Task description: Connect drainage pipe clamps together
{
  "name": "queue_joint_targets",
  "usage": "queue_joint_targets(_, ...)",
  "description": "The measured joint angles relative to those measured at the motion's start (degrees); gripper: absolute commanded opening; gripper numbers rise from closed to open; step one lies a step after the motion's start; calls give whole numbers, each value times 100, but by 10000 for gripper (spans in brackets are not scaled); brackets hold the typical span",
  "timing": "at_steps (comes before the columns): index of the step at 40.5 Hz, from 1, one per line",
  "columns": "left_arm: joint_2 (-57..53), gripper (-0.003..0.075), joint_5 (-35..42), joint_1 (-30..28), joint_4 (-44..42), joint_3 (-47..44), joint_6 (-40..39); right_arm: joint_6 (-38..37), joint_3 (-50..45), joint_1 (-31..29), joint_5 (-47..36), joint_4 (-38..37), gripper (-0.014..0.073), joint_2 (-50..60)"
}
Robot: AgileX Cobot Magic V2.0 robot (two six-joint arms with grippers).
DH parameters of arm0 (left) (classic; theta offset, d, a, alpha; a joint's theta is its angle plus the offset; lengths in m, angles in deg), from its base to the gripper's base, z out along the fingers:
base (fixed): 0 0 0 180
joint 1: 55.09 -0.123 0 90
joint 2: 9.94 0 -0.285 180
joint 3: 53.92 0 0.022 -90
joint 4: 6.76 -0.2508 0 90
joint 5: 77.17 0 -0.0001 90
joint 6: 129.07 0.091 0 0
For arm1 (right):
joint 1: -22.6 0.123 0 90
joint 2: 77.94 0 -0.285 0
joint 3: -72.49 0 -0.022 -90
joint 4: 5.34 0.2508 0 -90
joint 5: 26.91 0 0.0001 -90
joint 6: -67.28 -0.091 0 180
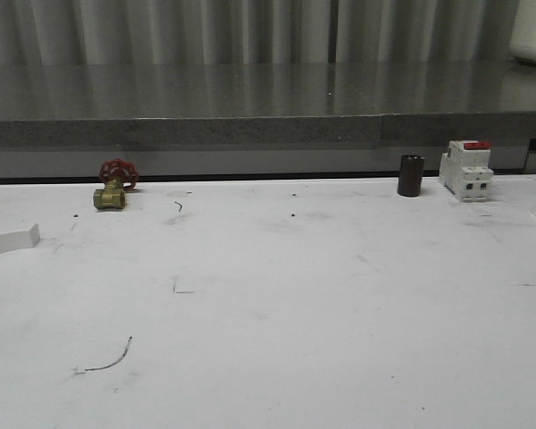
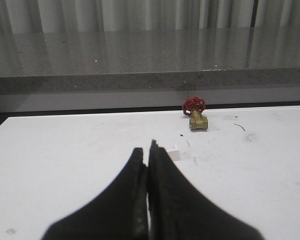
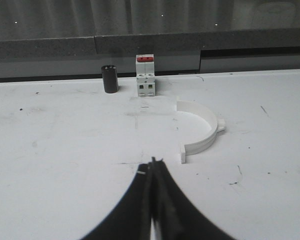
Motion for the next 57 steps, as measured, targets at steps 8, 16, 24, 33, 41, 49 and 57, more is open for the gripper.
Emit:
queue_joint_targets(8,0,-20,0,0,0,0,0,0,0,0,0,0,-62,0)
queue_joint_targets(16,0,-20,0,0,0,0,0,0,0,0,0,0,-62,0)
queue_joint_targets(24,0,-20,0,0,0,0,0,0,0,0,0,0,-62,0)
queue_joint_targets(33,0,-20,50,0,-90,0,0,0,0,0,-28,0,-62,0)
queue_joint_targets(41,0,-20,746,0,-153,0,0,0,13,0,-353,0,-62,0)
queue_joint_targets(49,0,-20,1240,0,-212,454,0,0,1018,0,-69,0,-60,0)
queue_joint_targets(57,454,-20,-20,0,-506,1659,0,0,2417,0,1134,0,-60,-699)
